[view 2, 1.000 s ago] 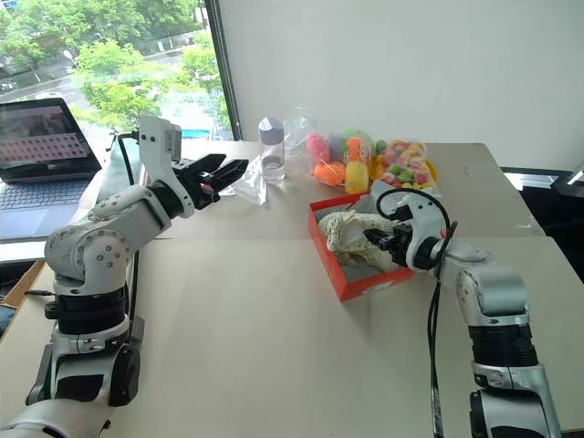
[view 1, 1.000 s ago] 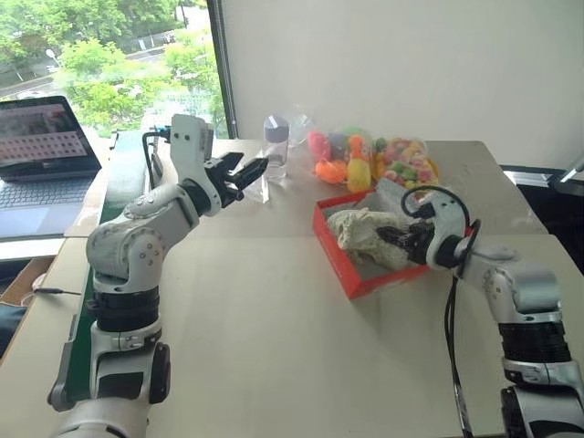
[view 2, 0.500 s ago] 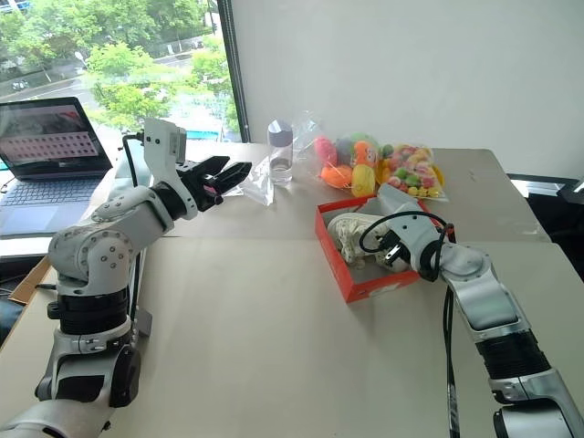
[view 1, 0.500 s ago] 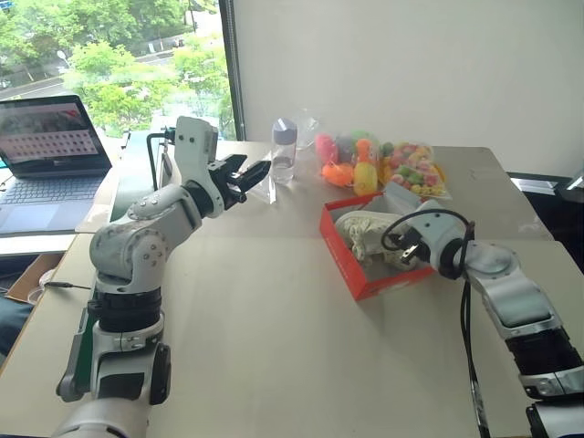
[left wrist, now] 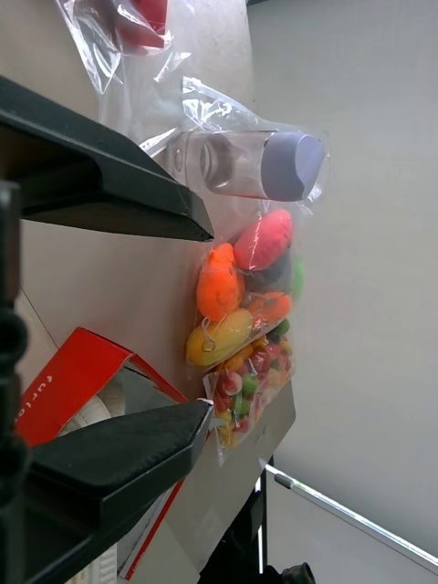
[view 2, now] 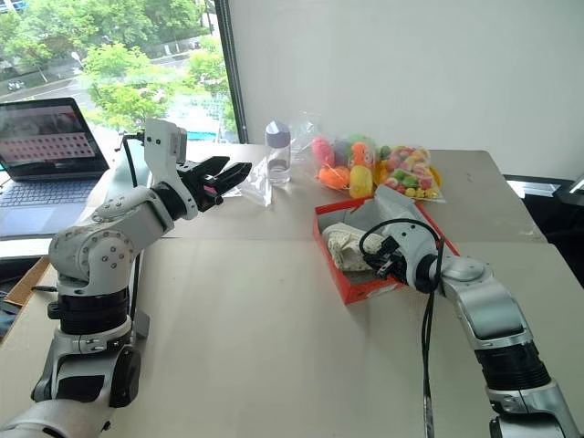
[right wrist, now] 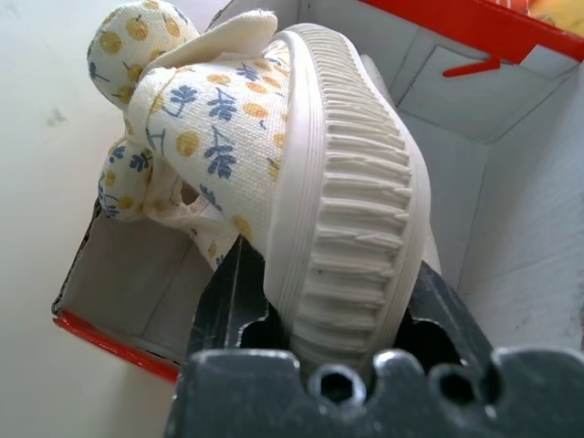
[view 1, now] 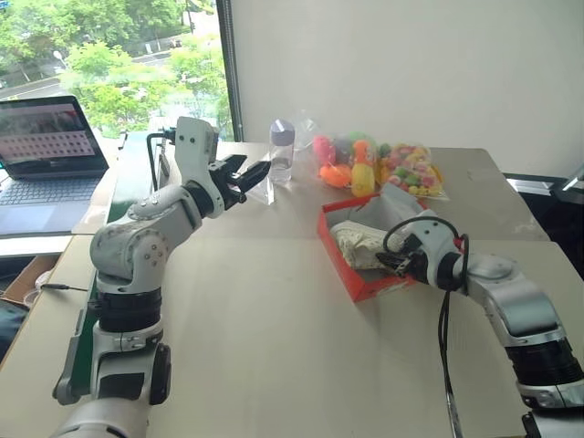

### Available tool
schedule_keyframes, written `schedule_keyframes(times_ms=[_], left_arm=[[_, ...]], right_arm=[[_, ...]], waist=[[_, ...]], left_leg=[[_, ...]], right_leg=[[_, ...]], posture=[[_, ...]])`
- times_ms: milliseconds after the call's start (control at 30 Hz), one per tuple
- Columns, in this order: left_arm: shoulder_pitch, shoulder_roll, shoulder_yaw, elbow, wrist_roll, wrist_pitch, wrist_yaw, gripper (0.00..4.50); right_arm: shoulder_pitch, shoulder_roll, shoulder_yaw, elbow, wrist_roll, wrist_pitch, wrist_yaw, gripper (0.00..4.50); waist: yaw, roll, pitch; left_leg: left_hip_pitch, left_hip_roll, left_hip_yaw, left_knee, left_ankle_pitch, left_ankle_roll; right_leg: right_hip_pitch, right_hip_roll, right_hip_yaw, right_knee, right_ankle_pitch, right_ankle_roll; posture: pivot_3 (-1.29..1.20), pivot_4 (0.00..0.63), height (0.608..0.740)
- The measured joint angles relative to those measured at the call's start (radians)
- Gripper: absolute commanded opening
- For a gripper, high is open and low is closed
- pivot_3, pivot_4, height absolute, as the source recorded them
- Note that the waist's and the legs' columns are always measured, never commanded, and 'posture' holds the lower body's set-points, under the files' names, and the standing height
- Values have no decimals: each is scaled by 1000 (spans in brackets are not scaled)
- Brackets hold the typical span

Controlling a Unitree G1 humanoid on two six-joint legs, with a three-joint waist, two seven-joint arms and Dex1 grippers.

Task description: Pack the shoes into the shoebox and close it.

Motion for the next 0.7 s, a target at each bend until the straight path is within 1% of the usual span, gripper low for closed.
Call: schedule_keyframes(times_ms=[33,133,200,400,600,700], left_arm=[[1,0,0,-1,1,0,0,2936],[1,-2,0,-4,1,0,0,2936],[1,-4,0,-4,1,0,0,2936],[1,-11,-1,-4,8,0,0,2936],[0,-22,-8,-3,10,-1,-8,2936],[0,-23,-9,-3,10,-2,-9,2936]], right_arm=[[3,7,4,18,3,19,2,2991],[1,4,5,23,3,39,11,4055],[-6,3,4,25,3,43,12,4398],[-62,-5,-25,37,36,93,36,4398],[-210,-25,-175,-21,225,263,95,4398],[-243,-43,-214,-47,284,320,110,4398]], waist=[[0,0,0],[-4,0,0],[-5,0,0],[-3,0,0],[-2,1,1],[-1,1,1]], left_leg=[[-1,0,1,0,0,0],[-1,0,1,0,0,0],[-1,0,1,0,0,0],[-3,-1,1,0,0,0],[-5,0,0,0,0,1],[-6,0,-1,-1,-1,2]], right_leg=[[-2,0,1,0,0,0],[-2,0,1,0,0,0],[-2,0,1,0,0,0],[-3,0,1,-1,0,0],[-4,0,0,-2,3,4],[-4,0,-1,-4,3,4]], posture=[[0,150,740],[0,150,740],[0,150,740],[0,150,740],[0,150,740],[0,150,740]])
